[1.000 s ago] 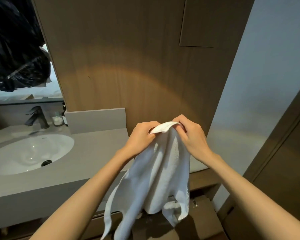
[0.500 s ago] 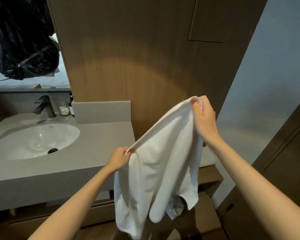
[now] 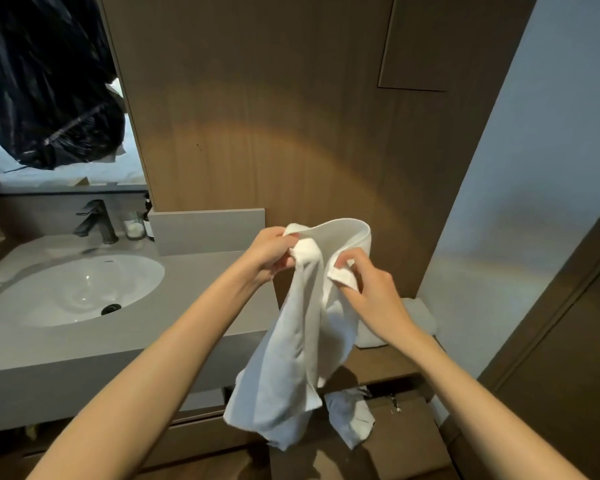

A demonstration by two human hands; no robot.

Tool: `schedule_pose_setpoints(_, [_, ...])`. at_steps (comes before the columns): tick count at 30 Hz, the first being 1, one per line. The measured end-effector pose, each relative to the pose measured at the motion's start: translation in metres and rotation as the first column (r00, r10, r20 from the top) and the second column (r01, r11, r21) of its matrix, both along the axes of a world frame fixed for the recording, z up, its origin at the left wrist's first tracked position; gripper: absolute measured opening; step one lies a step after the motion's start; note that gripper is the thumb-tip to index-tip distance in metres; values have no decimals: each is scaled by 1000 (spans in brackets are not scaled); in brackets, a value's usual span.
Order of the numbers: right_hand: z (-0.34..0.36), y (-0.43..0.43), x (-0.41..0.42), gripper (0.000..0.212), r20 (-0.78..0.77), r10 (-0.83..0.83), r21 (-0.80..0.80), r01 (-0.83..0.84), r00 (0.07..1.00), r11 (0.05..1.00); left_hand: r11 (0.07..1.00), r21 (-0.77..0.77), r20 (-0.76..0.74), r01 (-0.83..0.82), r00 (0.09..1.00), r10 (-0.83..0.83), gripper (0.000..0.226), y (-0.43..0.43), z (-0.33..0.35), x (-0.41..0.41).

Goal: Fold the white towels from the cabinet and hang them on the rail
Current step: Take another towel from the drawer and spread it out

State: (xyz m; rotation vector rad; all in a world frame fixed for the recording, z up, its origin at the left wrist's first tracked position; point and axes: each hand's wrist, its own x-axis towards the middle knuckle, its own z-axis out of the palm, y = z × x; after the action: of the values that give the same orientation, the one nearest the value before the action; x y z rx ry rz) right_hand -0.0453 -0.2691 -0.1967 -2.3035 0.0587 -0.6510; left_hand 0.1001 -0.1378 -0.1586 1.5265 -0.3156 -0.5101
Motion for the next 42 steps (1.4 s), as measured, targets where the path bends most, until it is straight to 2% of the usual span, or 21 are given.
schedule_pose_setpoints(3, [-10,17,5,29,-10,44,157,-42,999,987,999,-29,-21,34,999,-35,26,-4,19,-7])
schedule_pose_setpoints(6, [-10,28,10,38,32,166,435,-164,986,886,991,-119,-44,62,997,-68,25,-5,26,-10])
schedule_pose_setpoints(7, [-10,31,11,45,55,181,463,-185,982,867,987,-152,-57,61,996,-70,23,-5,27,-10])
schedule_pose_setpoints(10, [-11,37,14,62,91,106,378,-133,990,916,980,-194,-73,46,995,-61,22,-5,30,-11])
schedule_pose_setpoints(14, [-9,41,22,56,160,-9,414,-59,987,908,979,-190,-16,76,997,-81,22,-4,37,-12])
schedule_pose_setpoints(17, [-2,38,28,52,179,-46,447,-40,983,894,977,-199,33,81,997,-76,9,1,41,-12])
schedule_pose_setpoints(20, [9,26,35,50,196,-108,493,-3,975,870,968,-223,18,118,993,-117,25,10,34,-14])
schedule_pose_setpoints(23, [22,12,41,51,181,-162,567,32,970,823,987,-54,140,149,980,-140,39,21,10,-20])
schedule_pose_setpoints(27, [35,-1,54,50,179,-259,620,96,949,779,966,173,333,194,911,-243,42,26,-29,-43])
schedule_pose_setpoints(32, [50,-5,71,51,205,-388,664,164,898,730,880,447,481,159,787,-386,79,15,-65,-69])
schedule_pose_setpoints(34, [57,-6,75,51,215,-408,667,171,887,725,871,486,582,67,719,-380,72,14,-80,-65])
schedule_pose_setpoints(37, [64,-9,74,51,227,-408,649,175,885,741,878,477,669,-26,659,-344,28,17,-99,-49])
schedule_pose_setpoints(39, [64,-10,72,50,221,-399,627,183,890,757,881,470,703,-42,621,-346,13,18,-106,-38])
schedule_pose_setpoints(42, [66,-15,71,49,208,-384,592,197,900,781,933,360,663,-18,708,-242,4,23,-98,-19])
